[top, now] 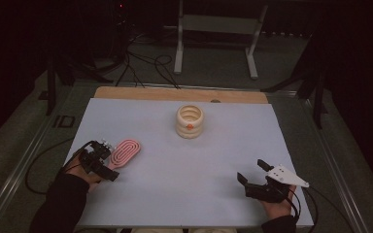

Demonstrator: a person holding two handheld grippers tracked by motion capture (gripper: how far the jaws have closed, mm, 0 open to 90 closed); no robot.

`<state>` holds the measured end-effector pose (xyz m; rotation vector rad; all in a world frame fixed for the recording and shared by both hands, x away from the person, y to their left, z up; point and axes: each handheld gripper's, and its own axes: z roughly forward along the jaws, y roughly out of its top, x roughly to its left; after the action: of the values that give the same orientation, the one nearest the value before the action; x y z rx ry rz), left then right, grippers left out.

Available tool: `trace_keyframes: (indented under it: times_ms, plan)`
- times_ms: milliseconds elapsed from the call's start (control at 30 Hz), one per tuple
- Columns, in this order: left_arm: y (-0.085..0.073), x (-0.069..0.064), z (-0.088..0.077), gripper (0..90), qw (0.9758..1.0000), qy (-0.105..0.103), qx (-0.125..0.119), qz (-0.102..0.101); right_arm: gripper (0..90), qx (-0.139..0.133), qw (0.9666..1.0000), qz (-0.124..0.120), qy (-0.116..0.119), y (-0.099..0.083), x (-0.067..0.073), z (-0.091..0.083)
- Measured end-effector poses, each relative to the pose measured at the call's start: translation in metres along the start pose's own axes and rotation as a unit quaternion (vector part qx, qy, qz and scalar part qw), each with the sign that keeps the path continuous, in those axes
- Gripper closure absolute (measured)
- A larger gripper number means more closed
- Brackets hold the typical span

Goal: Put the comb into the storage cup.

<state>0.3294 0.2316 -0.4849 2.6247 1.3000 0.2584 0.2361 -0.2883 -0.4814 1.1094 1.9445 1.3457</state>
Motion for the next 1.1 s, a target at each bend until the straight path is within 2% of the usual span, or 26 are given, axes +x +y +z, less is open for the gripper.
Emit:
trace_keyframes:
  times_ms: [33,100,233,367,400,433,500,600,667,733,1100]
  plan:
    - [0.0025,-0.0015,0.0011,7.3,0.9999,0.004,0.010,0.004,8.9,-0.001,1.0000,0.001,0.000,-0.0001,-0.0001,-0.0001]
    - [0.0036,-0.0019,0.0016,8.5,0.9999,0.005,0.013,0.006,8.9,-0.001,1.0000,0.002,0.000,-0.0001,-0.0002,-0.0002]
    - [0.0061,-0.0017,0.0028,17.2,0.9997,-0.005,0.024,0.002,8.9,0.001,1.0000,0.002,-0.002,-0.0003,-0.0008,-0.0002]
    - [0.0066,0.0002,0.0031,33.1,0.9995,-0.014,0.028,0.002,8.9,0.002,1.0000,0.004,-0.004,-0.0005,-0.0009,0.0000]
    - [0.0063,0.0005,0.0030,33.1,0.9993,-0.025,0.026,-0.002,8.9,0.002,1.0000,0.003,-0.004,-0.0004,-0.0009,-0.0001]
    - [0.0062,0.0009,0.0029,40.7,0.9993,-0.029,0.026,-0.002,9.0,0.003,1.0000,0.003,-0.005,-0.0004,-0.0008,0.0000]
    - [0.0066,0.0013,0.0031,46.3,0.9990,-0.033,0.028,-0.003,8.9,0.003,1.0000,0.001,-0.005,-0.0005,-0.0007,0.0002]
    - [0.0072,0.0021,0.0033,51.4,0.9990,-0.033,0.029,-0.009,8.9,0.004,1.0000,0.002,-0.004,-0.0004,-0.0006,0.0002]
    - [0.0083,0.0038,0.0033,51.4,0.9988,-0.037,0.029,-0.015,8.9,0.004,1.0000,0.002,-0.005,-0.0004,-0.0006,0.0002]
    - [0.0089,0.0044,0.0036,56.0,0.9986,-0.040,0.030,-0.016,9.0,0.004,1.0000,0.003,-0.006,-0.0006,-0.0005,0.0004]
    - [0.0117,0.0030,0.0050,64.7,0.9985,-0.039,0.035,-0.014,8.9,0.006,1.0000,0.001,-0.007,-0.0010,-0.0010,0.0006]
